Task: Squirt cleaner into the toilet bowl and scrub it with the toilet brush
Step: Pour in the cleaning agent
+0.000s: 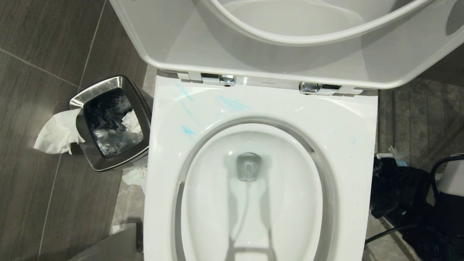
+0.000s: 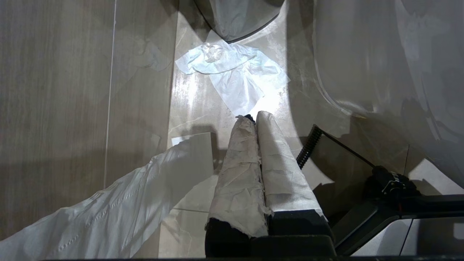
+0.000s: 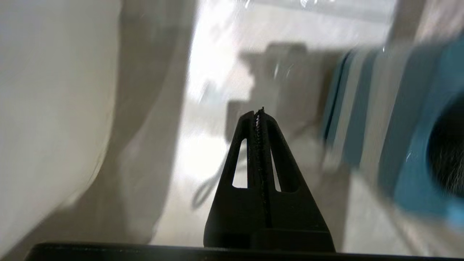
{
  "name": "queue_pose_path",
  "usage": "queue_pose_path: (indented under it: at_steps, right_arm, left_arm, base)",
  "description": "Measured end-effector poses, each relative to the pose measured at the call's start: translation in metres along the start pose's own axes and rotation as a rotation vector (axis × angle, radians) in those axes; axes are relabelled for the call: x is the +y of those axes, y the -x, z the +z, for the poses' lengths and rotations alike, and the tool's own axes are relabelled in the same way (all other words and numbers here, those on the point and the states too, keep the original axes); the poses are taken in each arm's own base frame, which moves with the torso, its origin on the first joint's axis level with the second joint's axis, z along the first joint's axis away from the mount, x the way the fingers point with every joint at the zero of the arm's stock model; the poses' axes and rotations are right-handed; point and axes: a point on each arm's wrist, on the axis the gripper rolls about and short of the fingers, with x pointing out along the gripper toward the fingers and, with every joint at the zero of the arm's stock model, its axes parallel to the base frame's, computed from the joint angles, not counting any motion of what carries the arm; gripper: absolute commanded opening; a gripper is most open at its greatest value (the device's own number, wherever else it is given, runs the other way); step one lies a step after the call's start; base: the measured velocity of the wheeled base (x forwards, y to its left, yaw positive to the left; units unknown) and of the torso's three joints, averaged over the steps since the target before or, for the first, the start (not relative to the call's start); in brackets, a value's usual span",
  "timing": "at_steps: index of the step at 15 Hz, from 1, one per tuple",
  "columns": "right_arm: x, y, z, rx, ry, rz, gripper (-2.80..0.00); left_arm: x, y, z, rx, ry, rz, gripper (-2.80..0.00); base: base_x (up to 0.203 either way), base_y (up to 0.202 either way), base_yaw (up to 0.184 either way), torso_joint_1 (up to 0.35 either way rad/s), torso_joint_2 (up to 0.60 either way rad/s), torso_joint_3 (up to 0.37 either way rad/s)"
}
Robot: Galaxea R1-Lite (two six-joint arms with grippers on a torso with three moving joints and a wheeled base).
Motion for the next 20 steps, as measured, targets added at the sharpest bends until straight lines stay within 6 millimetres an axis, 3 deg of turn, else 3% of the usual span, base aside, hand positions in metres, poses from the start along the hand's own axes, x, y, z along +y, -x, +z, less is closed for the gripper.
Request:
queue_pose_path:
  at_steps: [4, 13, 20]
  right_arm:
    - [-0.001, -0.023, 0.009, -0.068, 0.001, 0.062, -2.8]
    - [0.001, -0.034, 0.014, -0.103, 0.007, 0.099, -2.8]
    - [0.006, -0.046, 0.026, -0.174, 0.141, 0.234, -2.8]
  left_arm:
    - [0.0, 0.0, 0.0, 0.0, 0.0, 0.0, -2.8]
    - [0.0, 0.0, 0.0, 0.0, 0.0, 0.0, -2.8]
    - [0.0, 0.0, 0.0, 0.0, 0.0, -0.001, -2.8]
  base:
    - [0.0, 0.0, 0.0, 0.0, 0.0, 0.0]
    - [0.0, 0.0, 0.0, 0.0, 0.0, 0.0]
    - [0.0, 0.0, 0.0, 0.0, 0.0, 0.0]
